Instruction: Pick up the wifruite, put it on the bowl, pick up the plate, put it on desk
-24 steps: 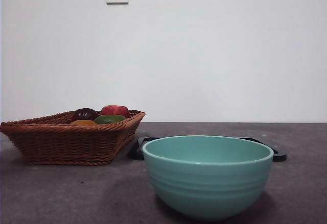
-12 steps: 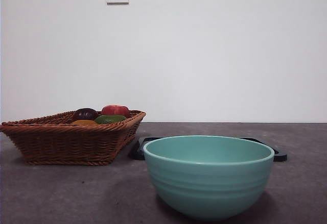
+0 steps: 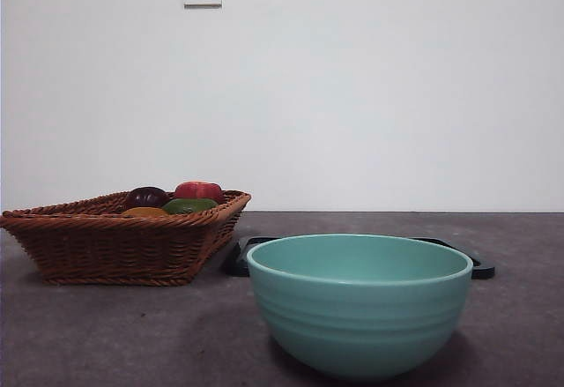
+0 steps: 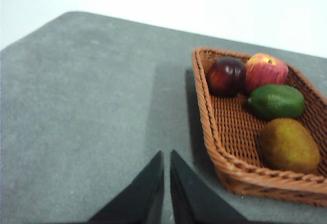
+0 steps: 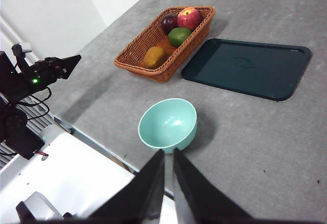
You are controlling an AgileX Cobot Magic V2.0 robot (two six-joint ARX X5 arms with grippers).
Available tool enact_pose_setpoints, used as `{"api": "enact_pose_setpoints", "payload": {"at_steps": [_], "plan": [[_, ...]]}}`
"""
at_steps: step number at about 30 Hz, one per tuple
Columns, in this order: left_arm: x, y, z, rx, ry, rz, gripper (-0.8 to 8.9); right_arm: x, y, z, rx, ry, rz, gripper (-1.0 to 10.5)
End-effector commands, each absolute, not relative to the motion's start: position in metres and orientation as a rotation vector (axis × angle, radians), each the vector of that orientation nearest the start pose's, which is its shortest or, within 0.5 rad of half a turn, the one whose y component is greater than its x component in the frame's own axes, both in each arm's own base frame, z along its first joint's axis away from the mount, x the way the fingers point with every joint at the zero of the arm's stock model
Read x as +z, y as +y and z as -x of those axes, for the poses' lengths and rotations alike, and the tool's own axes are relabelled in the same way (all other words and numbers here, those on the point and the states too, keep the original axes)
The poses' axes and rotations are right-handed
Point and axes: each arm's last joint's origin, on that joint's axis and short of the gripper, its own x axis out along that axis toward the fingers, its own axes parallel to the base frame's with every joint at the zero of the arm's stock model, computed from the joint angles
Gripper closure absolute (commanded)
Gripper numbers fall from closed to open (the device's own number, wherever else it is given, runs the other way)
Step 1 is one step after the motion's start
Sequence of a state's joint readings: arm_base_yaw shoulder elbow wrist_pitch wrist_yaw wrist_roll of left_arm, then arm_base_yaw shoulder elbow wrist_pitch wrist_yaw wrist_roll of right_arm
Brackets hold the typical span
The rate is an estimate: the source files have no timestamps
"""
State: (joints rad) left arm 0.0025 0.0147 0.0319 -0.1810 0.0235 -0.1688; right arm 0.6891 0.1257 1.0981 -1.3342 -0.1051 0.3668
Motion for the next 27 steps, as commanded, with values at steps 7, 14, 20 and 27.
{"api": "enact_pose_setpoints", "payload": {"at_steps": [7,14,20,27], "plan": [[0.149,0.000,-0.096,-0.002,0.181,0.172,7.95,0.338,-0.041,0.054,0.711,0.518,-0.219,9.2],[0.149,0.000,-0.096,-0.002,0.180,0.172,7.95,0.338,-0.041,0.054,0.711,0.518,-0.219,9.2],[0.149,0.000,-0.096,-0.002,0.180,0.172,7.95,0.338,-0.041,0.054,0.711,0.518,-0.219,9.2],[0.149,0.000,-0.096,-0.002,0.180,0.172,7.95,0.332,-0.031,0.051,0.611,0.519,-0.199,9.2]]}}
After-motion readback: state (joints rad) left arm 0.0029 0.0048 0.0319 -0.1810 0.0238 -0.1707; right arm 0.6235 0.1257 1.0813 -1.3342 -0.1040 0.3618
